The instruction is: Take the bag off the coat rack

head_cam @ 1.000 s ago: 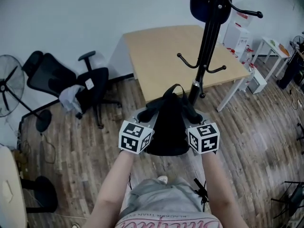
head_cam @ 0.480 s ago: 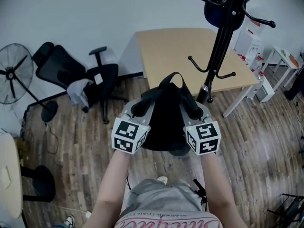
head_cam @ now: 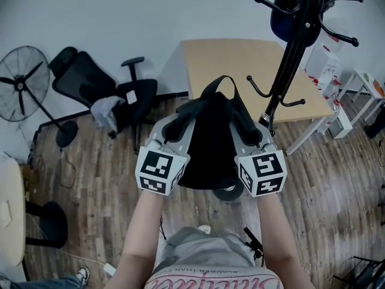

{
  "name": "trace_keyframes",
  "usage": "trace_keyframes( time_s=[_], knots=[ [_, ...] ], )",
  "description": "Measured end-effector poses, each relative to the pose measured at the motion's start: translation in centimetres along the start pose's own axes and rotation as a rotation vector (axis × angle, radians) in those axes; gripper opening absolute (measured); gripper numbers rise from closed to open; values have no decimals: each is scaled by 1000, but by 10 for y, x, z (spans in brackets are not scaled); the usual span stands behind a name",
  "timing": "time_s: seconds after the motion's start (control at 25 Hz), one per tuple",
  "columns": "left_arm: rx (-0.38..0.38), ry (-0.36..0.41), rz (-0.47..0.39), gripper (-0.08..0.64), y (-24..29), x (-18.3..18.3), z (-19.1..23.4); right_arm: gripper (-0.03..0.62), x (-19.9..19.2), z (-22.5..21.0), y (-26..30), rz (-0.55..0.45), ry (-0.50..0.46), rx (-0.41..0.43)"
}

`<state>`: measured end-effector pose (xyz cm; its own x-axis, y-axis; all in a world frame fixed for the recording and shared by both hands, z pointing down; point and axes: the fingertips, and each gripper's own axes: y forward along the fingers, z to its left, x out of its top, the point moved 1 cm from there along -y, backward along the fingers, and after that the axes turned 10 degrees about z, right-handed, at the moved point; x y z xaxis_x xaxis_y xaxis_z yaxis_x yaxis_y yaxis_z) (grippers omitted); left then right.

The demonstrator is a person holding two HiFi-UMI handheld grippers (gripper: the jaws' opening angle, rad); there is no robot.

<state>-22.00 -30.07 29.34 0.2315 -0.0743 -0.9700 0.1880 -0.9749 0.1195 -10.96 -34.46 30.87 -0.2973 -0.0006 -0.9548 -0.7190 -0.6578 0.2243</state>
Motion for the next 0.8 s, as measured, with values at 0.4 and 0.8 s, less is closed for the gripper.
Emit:
trace_keyframes(
  time_s=[0.4, 0.8],
  knots=[
    [12, -4, -64, 58, -9, 23, 9, 72, 24, 1, -3, -46, -3, -20],
    [7, -12, -104, 58, -10, 36, 11, 72, 36, -3, -5, -69, -12, -40]
  ],
)
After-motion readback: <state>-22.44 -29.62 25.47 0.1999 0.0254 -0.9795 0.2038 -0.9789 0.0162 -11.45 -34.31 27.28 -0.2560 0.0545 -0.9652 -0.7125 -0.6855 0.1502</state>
